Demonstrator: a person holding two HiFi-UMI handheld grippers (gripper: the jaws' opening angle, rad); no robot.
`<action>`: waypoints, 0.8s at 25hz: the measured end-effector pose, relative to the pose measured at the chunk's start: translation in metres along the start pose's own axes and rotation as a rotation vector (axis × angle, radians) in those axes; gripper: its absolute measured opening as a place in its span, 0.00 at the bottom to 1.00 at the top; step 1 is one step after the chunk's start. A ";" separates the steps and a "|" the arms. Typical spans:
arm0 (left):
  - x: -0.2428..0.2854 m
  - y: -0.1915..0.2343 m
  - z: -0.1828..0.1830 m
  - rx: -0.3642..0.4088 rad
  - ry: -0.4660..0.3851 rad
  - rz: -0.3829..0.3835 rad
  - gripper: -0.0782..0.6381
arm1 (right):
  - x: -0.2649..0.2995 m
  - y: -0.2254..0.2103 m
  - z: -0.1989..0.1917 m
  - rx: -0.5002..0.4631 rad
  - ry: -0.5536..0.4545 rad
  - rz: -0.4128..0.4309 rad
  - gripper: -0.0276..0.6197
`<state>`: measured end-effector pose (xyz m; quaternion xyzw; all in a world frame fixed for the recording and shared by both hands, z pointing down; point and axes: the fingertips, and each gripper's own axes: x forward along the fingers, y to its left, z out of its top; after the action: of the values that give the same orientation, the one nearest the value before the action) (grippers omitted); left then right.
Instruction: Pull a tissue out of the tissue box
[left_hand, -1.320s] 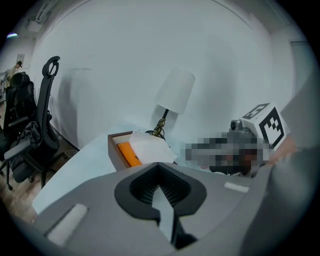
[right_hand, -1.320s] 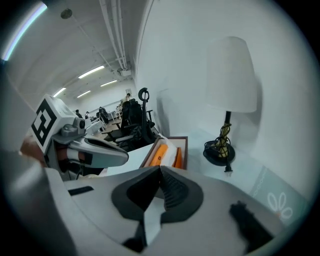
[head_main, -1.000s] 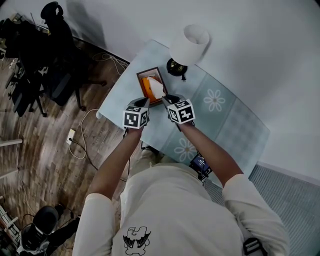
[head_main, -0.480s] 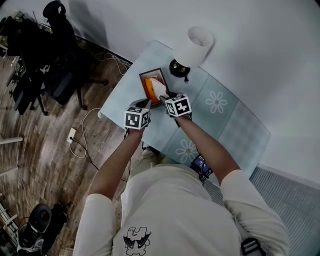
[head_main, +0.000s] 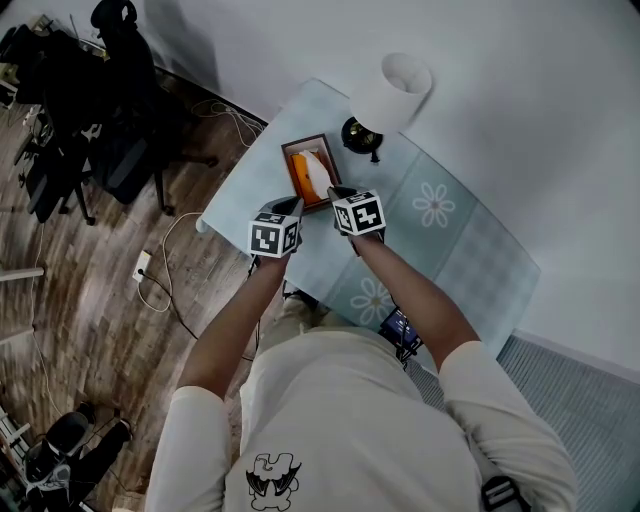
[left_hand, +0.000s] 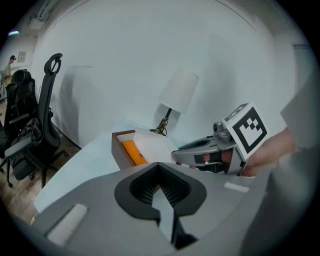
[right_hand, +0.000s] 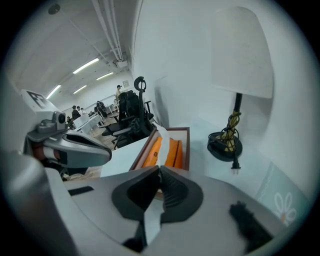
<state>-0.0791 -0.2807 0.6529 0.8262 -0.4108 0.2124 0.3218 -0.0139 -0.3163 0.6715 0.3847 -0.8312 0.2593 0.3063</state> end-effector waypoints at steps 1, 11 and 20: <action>-0.002 -0.001 0.000 0.008 -0.002 0.001 0.12 | -0.003 0.002 0.001 0.004 -0.006 0.005 0.06; -0.024 -0.031 0.002 0.031 -0.042 -0.041 0.12 | -0.049 0.034 0.014 -0.055 -0.094 0.043 0.06; -0.057 -0.057 0.020 0.156 -0.122 -0.044 0.12 | -0.105 0.058 0.024 -0.036 -0.215 0.061 0.06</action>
<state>-0.0639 -0.2383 0.5832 0.8691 -0.3934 0.1860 0.2354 -0.0139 -0.2488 0.5694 0.3793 -0.8751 0.2110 0.2142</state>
